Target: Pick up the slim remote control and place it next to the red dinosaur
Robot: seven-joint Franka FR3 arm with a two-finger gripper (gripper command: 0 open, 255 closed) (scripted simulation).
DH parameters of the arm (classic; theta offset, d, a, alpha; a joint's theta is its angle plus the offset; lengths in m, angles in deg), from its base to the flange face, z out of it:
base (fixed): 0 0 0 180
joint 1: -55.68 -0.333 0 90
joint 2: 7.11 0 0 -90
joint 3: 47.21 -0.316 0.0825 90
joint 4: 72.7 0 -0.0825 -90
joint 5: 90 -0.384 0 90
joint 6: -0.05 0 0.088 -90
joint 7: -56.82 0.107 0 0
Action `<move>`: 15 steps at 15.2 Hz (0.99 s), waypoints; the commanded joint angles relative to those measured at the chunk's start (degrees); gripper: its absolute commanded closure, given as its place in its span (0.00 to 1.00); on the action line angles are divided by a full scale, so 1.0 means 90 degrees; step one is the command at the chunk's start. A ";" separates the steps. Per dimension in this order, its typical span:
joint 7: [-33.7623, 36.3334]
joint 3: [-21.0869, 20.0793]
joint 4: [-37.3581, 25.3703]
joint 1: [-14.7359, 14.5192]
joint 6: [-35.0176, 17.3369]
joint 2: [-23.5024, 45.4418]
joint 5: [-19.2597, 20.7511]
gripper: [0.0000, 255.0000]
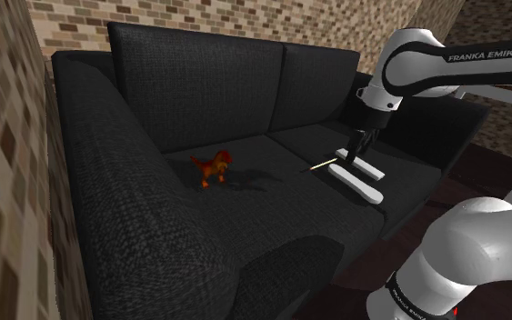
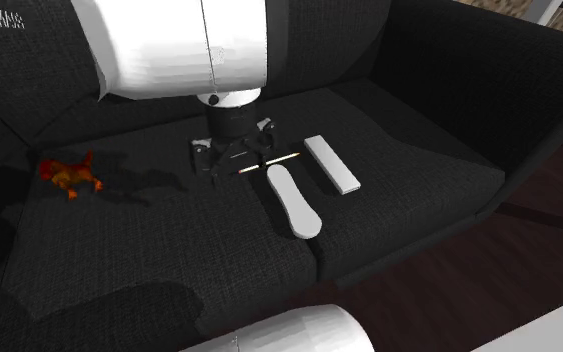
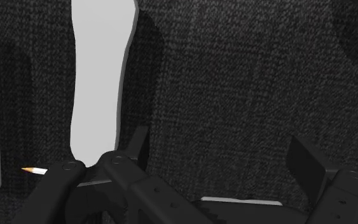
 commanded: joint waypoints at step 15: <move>-0.1320 0.1659 0.0552 0.0560 -0.2947 0.1980 0.0670 0.00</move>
